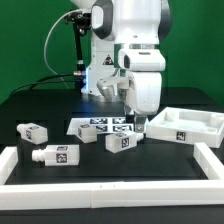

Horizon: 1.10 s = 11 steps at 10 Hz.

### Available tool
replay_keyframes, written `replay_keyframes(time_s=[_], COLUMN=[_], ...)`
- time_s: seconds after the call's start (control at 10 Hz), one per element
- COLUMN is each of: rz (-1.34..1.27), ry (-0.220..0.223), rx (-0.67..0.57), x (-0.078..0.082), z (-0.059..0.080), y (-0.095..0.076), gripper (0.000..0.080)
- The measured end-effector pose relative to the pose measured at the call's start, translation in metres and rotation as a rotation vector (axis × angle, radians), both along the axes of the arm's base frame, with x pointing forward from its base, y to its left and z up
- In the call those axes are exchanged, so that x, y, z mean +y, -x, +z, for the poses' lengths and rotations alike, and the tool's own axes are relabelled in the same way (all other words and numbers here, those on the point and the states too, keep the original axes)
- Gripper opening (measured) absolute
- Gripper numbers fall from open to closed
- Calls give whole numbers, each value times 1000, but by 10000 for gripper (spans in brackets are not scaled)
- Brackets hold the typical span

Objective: Assemble one leg

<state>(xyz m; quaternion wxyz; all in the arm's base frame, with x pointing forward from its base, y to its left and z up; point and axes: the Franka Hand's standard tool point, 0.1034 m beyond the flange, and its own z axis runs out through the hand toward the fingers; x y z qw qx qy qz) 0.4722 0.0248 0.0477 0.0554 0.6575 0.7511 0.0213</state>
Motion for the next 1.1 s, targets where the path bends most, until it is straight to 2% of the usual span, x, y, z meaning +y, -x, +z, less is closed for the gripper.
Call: replay_keyframes(time_s=[0.2, 0.3, 0.5, 0.6, 0.7, 0.9, 1.0, 1.1], rz=[5, -3, -22, -26, -36, -39, -39, -39], ry=[3, 10, 21, 21, 16, 15, 15, 15], rx=[4, 17, 59, 68, 69, 70, 70, 70], x=[-4, -15, -34, -36, -31, -30, -30, -30], z=[-2, -6, -26, -34, -40, -41, -41, -41], y=[1, 6, 21, 19, 13, 13, 13, 13], gripper=[650, 650, 650, 650, 650, 646, 539, 539])
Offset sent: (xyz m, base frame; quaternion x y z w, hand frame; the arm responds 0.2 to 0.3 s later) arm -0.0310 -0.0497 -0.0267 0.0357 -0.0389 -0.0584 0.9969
